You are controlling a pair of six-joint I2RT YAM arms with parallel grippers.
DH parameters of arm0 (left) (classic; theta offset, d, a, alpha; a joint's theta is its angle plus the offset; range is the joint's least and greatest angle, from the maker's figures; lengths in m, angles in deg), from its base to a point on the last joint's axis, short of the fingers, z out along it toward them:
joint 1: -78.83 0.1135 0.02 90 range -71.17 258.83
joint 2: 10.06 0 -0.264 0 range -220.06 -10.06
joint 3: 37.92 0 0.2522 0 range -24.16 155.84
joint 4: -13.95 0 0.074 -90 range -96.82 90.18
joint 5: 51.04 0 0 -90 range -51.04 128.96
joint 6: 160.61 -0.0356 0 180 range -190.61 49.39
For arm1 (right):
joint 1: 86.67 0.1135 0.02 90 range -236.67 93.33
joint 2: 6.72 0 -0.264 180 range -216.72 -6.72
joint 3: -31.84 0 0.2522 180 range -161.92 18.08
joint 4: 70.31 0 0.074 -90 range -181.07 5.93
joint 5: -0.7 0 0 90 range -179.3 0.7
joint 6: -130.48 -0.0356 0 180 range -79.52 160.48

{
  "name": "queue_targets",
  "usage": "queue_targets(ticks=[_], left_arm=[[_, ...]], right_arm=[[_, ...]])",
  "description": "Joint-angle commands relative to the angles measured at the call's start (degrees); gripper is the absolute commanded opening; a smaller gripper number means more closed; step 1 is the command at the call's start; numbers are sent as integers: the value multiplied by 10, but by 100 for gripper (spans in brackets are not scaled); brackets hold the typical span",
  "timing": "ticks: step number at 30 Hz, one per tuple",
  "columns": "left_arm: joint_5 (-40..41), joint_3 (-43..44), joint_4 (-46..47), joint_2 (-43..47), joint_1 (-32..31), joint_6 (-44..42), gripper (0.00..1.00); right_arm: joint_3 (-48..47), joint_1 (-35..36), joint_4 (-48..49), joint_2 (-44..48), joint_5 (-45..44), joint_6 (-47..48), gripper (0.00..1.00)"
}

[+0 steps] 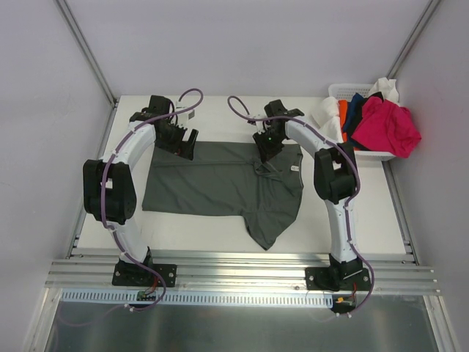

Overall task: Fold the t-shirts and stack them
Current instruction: Fold the flattened tshirt in 1/3 of the way

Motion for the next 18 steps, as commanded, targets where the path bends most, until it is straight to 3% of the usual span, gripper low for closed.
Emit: queue_targets(ticks=[1,8,18], left_arm=[[-4,20,-11,-4,-5,-1,91],[-7,19,-11,-3,-5,-2,91],[-17,15,-10,-4,-5,1,91]], right_arm=[[-25,14,-4,13,27,-14,26],[-32,38,-4,13,33,-21,21],[-33,88,-1,28,33,-41,21]])
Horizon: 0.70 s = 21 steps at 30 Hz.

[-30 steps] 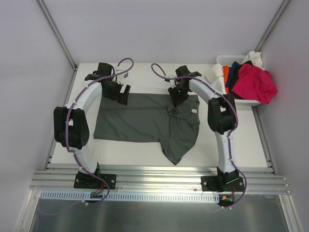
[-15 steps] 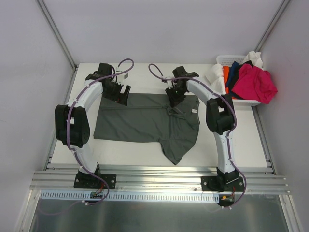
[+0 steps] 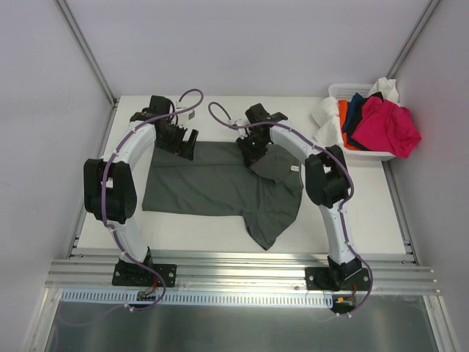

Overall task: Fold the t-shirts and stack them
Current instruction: Fold the flattened tshirt in 1/3 of the way

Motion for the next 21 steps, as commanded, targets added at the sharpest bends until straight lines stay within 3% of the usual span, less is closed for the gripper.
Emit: queue_targets(ticks=[1,9,13,14,16,21], left_arm=[[-19,14,-9,1,-5,1,91],[-19,21,-5,6,-3,0,91],[-7,11,-6,43,0,-7,95],[-6,-8,-5,57,4,-9,96],[-1,-53,-4,105,5,-32,99],[13,-181,10,216,25,-127,98]], right_arm=[[-13,20,-2,31,14,-17,21],[39,56,-4,91,-14,-15,22],[64,23,-26,177,-18,-12,32],[97,12,-45,197,-16,-7,39],[136,13,-66,258,-13,54,43],[325,39,-72,373,-16,149,44]])
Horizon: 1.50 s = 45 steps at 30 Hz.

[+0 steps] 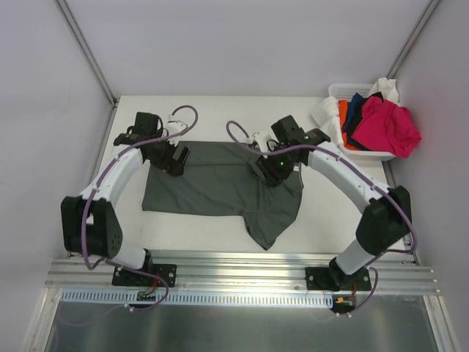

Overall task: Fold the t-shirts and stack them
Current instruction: Fold the flattened tshirt in 1/3 of the way, then grap the side of the flattened tshirt closest away from the robot with both arms

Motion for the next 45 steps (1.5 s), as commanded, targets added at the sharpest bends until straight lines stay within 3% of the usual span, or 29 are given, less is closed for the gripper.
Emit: queue_targets(ticks=[1,4,11,18,31,45], left_arm=[[26,-88,11,120,17,-120,98],[45,-205,32,184,30,-181,99],[79,-257,59,205,78,-163,98],[96,-241,73,160,104,-155,98],[46,-153,122,34,162,-160,96],[54,-136,115,63,166,-123,98]], right_arm=[[107,32,-25,76,4,106,44],[192,60,17,134,5,157,44],[336,153,115,205,5,228,43],[379,217,153,208,20,204,41],[355,311,136,180,13,169,40],[414,345,172,170,22,155,37]])
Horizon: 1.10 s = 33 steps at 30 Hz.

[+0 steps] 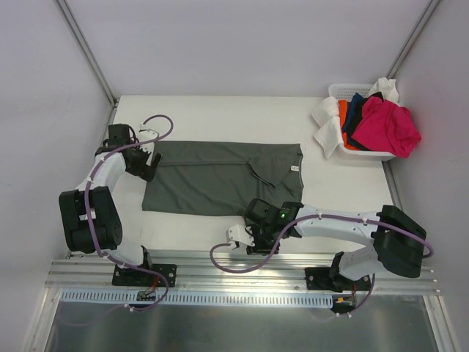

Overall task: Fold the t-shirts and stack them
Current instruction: Grap the side of the flattened tshirt closest away from the robot with both arms

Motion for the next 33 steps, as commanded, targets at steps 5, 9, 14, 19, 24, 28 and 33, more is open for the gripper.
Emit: queue_targets(ticks=[5,9,14,19,24,28,33], left_arm=[[-9,-4,-10,63,2,16,98],[-20,-14,-15,79,1,21,99],[-25,-24,-16,77,1,23,98],[-19,-56,-16,89,1,-4,97],[-24,-82,-15,111,5,-47,95],[-41,-107,-12,133,22,-110,93],[-62,-128,-13,138,62,-228,93]], right_arm=[[29,6,16,-25,1,10,37],[18,6,28,-53,-15,12,28],[-15,4,37,-76,-42,15,6],[-52,-18,-2,-74,-88,40,1],[-149,-70,-121,-62,-110,56,1],[-205,-102,-165,-63,-120,51,1],[-205,-103,-168,-55,-129,53,1]])
